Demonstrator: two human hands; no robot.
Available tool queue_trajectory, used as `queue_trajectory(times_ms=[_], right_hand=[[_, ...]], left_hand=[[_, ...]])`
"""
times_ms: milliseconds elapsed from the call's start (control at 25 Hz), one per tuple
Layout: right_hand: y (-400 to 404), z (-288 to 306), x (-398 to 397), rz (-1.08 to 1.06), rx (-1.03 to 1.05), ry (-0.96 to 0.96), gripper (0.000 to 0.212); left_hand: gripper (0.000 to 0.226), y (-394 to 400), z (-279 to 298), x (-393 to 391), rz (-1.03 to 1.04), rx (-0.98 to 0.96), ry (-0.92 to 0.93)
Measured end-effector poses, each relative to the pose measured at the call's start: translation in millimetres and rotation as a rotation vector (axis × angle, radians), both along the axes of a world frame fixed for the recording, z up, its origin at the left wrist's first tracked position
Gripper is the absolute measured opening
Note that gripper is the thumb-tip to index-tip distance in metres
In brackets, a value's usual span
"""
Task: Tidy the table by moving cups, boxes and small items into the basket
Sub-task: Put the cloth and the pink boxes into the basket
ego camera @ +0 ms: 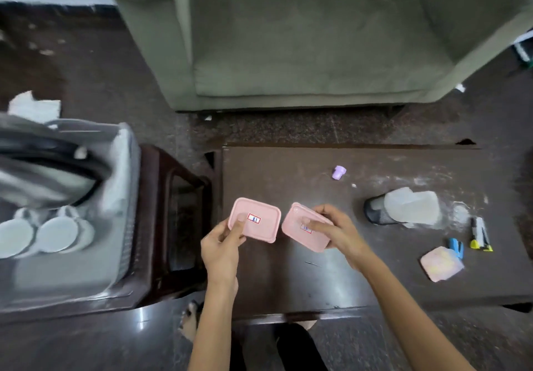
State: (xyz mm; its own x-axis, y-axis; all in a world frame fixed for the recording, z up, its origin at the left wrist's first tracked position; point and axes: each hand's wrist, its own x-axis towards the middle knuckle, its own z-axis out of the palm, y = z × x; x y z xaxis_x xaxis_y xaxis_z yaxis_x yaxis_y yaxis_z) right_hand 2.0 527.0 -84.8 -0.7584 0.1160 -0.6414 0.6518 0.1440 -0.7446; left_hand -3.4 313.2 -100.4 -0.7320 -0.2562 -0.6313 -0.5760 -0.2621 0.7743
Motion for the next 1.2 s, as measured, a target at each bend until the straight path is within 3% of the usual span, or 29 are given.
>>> queue_trajectory(times_ms=[120,280,600,840,1040,1200], right_hand=[[-93.5,27.2,-25.7,0.231,0.125,0.212,0.026],[-197.4,43.7,-46.5,0.375,0.239,0.326,0.024],[-372.2,4.1,-55.2,0.751,0.651,0.565,0.052],[-419.6,-29.4,-41.6,1.082,0.870,0.647,0.043],[-411.6,-27.7,-58.3,1.131,0.843,0.677,0.049],[-408.8,-32.0,-59.1,1.137,0.870,0.644,0.046]], left_hand=[[0.014,-92.1,18.9,-0.6,0.086,-0.100,0.036],[0.014,-195.4,37.8,7.7,0.207,-0.269,0.054],[0.024,-348.1,42.1,35.3,0.336,-0.583,-0.060],[0.050,-385.5,29.0,41.0,0.224,-0.807,-0.111],[0.057,-391.6,22.9,37.3,0.148,-0.841,-0.163],[0.047,-390.1,15.2,36.9,0.108,-0.819,-0.185]])
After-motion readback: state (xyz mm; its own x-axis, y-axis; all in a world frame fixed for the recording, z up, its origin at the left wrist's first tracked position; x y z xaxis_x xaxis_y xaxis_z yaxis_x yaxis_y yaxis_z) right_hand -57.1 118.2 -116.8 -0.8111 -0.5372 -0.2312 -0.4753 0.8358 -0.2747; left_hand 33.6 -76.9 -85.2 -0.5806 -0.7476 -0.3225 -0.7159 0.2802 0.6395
